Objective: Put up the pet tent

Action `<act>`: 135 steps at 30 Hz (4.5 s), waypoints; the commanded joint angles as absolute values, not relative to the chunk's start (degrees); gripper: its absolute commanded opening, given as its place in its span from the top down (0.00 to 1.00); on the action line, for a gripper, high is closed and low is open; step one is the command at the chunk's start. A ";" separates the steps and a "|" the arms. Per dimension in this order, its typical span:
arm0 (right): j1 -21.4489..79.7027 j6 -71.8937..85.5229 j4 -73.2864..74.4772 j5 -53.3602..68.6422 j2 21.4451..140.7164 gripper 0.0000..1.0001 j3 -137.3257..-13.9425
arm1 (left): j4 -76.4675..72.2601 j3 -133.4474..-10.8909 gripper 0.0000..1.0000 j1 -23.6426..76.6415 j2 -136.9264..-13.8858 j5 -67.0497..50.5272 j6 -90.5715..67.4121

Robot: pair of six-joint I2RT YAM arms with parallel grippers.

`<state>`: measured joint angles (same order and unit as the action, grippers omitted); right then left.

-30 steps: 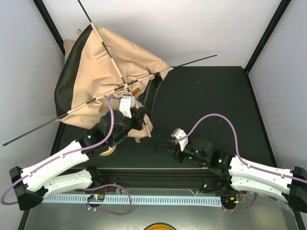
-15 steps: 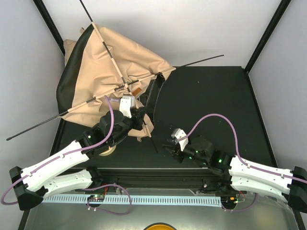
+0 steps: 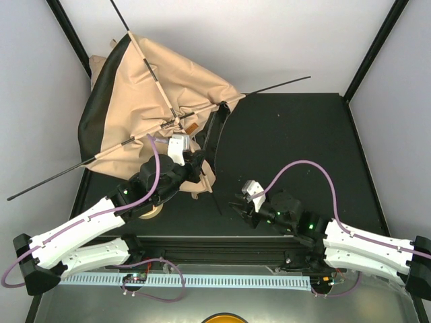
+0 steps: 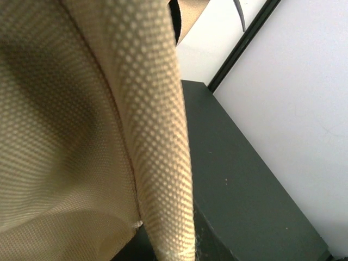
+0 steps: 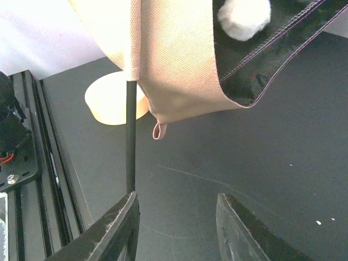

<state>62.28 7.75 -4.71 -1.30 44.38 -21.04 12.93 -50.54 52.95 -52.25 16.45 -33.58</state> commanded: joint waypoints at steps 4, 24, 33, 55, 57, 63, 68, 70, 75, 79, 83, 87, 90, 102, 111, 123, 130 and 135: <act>62.58 5.85 -5.88 -2.81 43.24 0.58 -20.65 | 10.73 -54.48 0.99 52.73 -53.02 17.40 -31.04; 62.57 5.23 -5.89 -4.16 42.44 0.58 -19.95 | 9.14 -56.66 0.98 52.66 -56.62 16.81 -30.15; 62.51 5.05 -7.17 -4.09 43.94 0.58 -19.95 | 8.44 -57.03 0.98 52.17 -57.27 15.95 -28.65; 62.56 7.45 1.90 -2.01 40.11 0.38 -26.16 | 10.88 -59.55 0.98 51.13 -58.03 12.67 -31.29; 62.58 8.54 2.69 -1.73 39.09 0.38 -26.35 | 11.95 -59.35 0.98 51.07 -57.48 12.23 -31.91; 62.45 11.49 5.26 -1.71 36.17 0.38 -26.95 | 14.60 -58.53 0.99 50.98 -55.99 10.81 -33.89; 62.47 12.53 6.62 -2.22 36.03 0.38 -27.41 | 16.66 -58.71 0.98 50.89 -55.33 10.35 -34.19; 62.29 11.95 5.77 -2.06 36.05 0.37 -26.80 | 17.69 -59.09 0.98 50.69 -55.37 9.97 -33.83; 58.17 11.13 1.99 2.49 37.32 0.36 -24.78 | 19.77 -59.24 0.98 49.78 -54.99 9.71 -33.05; 51.33 11.07 -0.53 10.09 39.36 0.38 -24.19 | 20.81 -58.99 0.98 48.46 -54.99 8.55 -33.72; 44.86 11.25 -3.24 15.25 39.57 0.39 -23.01 | 20.91 -59.13 0.98 45.98 -55.11 5.69 -34.38; 42.05 12.07 -6.36 16.28 38.63 0.43 -19.90 | 21.03 -59.94 0.99 42.41 -54.79 1.00 -35.89; 42.10 12.16 -11.34 15.21 36.75 0.44 -16.10 | 20.97 -61.17 0.98 39.31 -54.41 -3.83 -37.17; 42.97 -0.05 -35.65 26.08 43.67 0.48 -7.34 | 18.08 -64.34 0.98 33.44 -52.92 -17.25 -41.51; 50.86 -3.70 -46.20 23.11 57.77 0.55 -9.98 | 14.26 -63.74 0.98 33.40 -50.71 -18.93 -43.69; 57.14 -6.27 -55.49 17.81 66.30 0.61 -10.50 | 10.68 -62.76 0.98 33.20 -48.03 -20.37 -43.43; 58.13 -7.41 -58.50 17.75 68.51 0.61 -10.60 | 9.14 -62.41 0.98 33.21 -48.06 -20.98 -44.07; 58.53 -7.81 -58.26 17.73 68.32 0.61 -10.46 | 7.90 -61.97 0.98 33.18 -48.21 -21.51 -44.86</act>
<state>57.93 -6.00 -54.50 18.79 68.34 -9.52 13.47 -61.34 33.43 -48.84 -19.84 -45.25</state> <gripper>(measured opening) 0.391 0.044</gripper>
